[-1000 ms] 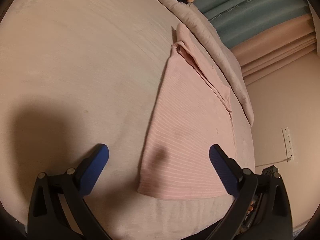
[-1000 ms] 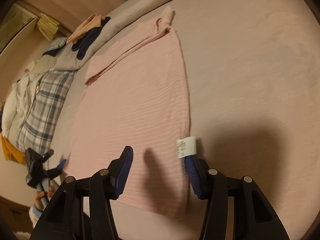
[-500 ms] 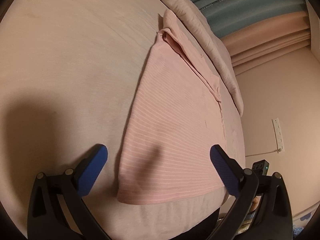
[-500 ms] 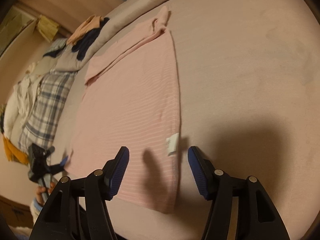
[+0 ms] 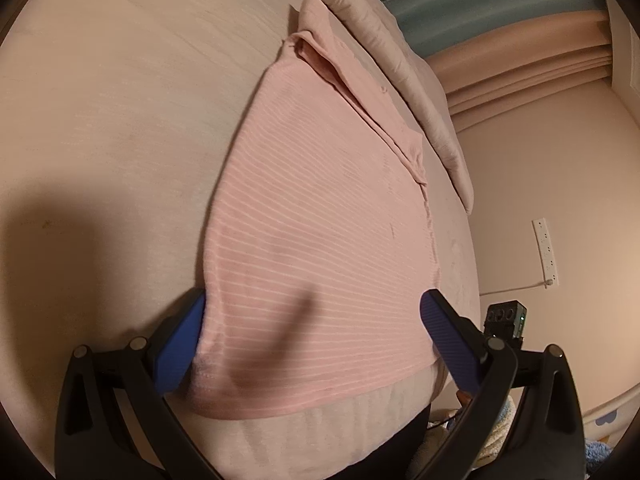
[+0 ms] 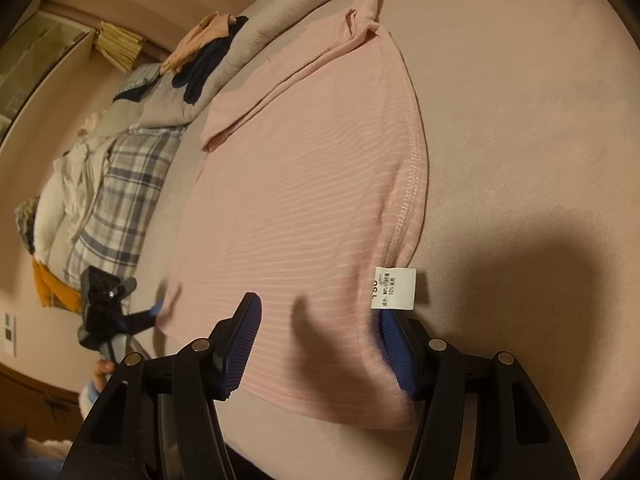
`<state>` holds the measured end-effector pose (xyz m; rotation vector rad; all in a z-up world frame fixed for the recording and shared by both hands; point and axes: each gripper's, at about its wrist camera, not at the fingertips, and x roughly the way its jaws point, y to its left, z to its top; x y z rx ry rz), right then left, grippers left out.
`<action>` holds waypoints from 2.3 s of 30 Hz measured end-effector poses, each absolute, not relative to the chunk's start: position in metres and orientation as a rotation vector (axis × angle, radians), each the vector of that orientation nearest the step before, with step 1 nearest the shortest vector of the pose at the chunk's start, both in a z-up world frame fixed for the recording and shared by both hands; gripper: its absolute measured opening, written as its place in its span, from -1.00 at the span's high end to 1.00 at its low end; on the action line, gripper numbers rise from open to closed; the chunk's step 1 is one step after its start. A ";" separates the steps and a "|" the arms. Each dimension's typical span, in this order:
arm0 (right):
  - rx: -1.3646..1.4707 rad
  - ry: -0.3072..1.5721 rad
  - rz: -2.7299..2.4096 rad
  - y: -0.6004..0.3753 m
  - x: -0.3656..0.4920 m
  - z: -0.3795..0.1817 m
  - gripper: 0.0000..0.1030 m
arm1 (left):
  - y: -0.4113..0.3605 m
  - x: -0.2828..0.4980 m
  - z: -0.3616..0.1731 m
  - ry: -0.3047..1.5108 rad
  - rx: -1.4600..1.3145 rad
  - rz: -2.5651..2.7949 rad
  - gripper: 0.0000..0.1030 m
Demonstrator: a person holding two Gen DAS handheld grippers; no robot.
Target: Fold small clothes
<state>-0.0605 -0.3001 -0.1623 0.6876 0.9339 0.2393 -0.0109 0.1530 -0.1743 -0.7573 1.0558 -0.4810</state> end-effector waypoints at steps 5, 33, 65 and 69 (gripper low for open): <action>0.704 0.936 0.266 -0.300 -0.062 -0.161 -0.19 | 0.158 -0.012 -0.175 1.044 -0.813 -0.530 -0.98; 0.709 0.966 0.359 -0.291 -0.050 -0.165 -0.18 | 0.150 -0.021 -0.174 1.073 -0.840 -0.607 -0.96; 0.534 0.852 0.255 -0.281 -0.063 -0.138 0.72 | 0.163 -0.040 -0.157 0.956 -0.789 -0.407 0.86; 0.545 0.852 0.249 -0.285 -0.065 -0.139 0.72 | 0.166 -0.043 -0.160 0.952 -0.818 -0.429 0.87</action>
